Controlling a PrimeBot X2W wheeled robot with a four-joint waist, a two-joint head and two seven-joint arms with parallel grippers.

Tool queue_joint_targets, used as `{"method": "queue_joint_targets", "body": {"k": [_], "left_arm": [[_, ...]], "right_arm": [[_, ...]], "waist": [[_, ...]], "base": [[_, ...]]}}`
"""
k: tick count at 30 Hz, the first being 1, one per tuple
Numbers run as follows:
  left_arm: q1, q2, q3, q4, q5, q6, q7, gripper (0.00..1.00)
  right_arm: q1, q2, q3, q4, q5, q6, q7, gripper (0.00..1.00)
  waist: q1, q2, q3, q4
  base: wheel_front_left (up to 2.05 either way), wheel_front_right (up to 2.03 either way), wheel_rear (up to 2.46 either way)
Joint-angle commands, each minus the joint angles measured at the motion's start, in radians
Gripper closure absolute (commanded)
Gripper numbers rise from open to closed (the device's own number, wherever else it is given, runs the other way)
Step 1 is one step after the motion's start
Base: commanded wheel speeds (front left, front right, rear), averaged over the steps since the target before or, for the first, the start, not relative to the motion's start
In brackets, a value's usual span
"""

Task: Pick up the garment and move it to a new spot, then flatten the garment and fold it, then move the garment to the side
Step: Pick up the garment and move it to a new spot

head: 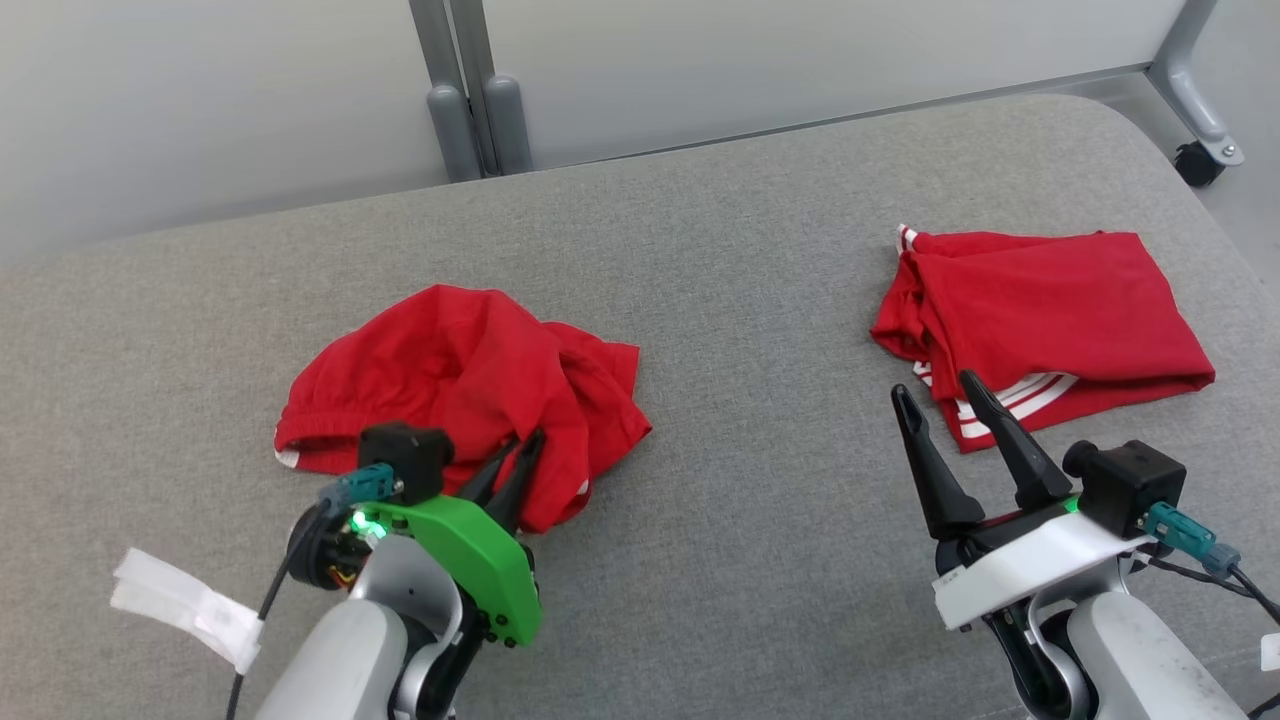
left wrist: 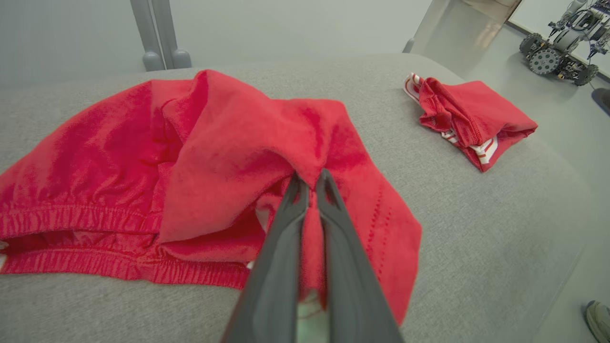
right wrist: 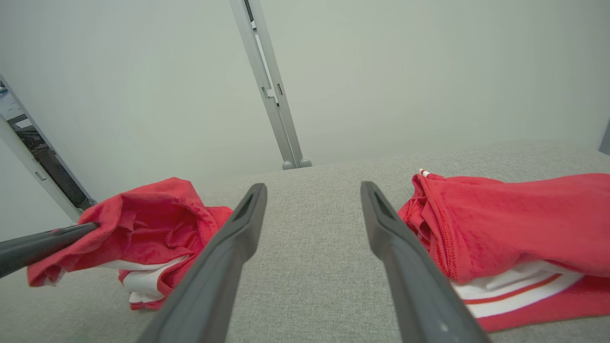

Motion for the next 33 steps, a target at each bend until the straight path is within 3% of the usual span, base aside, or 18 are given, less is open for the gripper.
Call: {"method": "queue_joint_targets", "body": {"k": [1, 2, 3, 4, 12, 21, 29, 33], "left_arm": [[0.01, -0.013, -0.001, 0.038, 0.0, -0.011, -0.035, 0.88], [0.011, -0.027, -0.008, 0.072, -0.007, -0.022, -0.055, 0.58], [0.01, -0.037, -0.013, 0.096, -0.01, -0.028, -0.068, 0.22], [0.004, -0.044, -0.019, 0.122, -0.01, -0.035, -0.083, 0.0], [-0.017, -0.033, -0.023, 0.152, 0.008, -0.059, -0.212, 0.0], [0.087, 0.057, 0.104, -0.015, 0.031, 0.064, -0.351, 0.0], [0.243, 0.035, 0.228, -0.02, 0.053, 0.147, -0.45, 0.0], [0.303, -0.005, 0.29, -0.031, 0.082, 0.137, -0.452, 0.0]], "right_arm": [[-0.003, -0.006, 0.004, 0.007, 0.005, -0.001, -0.002, 0.0], [-0.005, -0.008, 0.005, 0.011, 0.007, -0.001, -0.003, 0.0], [-0.005, -0.011, 0.006, 0.015, 0.009, -0.001, -0.002, 0.0], [-0.005, -0.013, 0.008, 0.019, 0.012, -0.001, -0.003, 0.0], [0.009, -0.031, 0.017, 0.033, 0.019, -0.001, -0.002, 0.0], [0.043, -0.044, -0.012, 0.006, 0.007, -0.001, -0.002, 0.0], [0.089, -0.036, -0.011, -0.002, 0.019, -0.001, -0.002, 0.0], [0.108, -0.025, -0.027, -0.009, 0.028, -0.001, -0.002, 0.0]], "waist": [[0.0, 0.0, 0.001, 0.003], [0.0, 0.0, -0.001, 0.006], [0.0, 0.0, -0.004, 0.01], [0.0, 0.0, -0.006, 0.015], [0.0, 0.0, -0.038, 0.053], [0.0, 0.0, -0.07, 0.099], [0.0, 0.0, -0.079, 0.112], [0.0, 0.0, -0.083, 0.118]], "base": [[0.0, 0.0, 0.0], [0.0, 0.0, 0.0], [0.0, 0.0, 0.0], [0.0, 0.0, 0.0], [0.0, 0.0, 0.0], [0.0, 0.0, 0.0], [0.0, 0.0, 0.0], [0.0, 0.0, 0.0]]}}
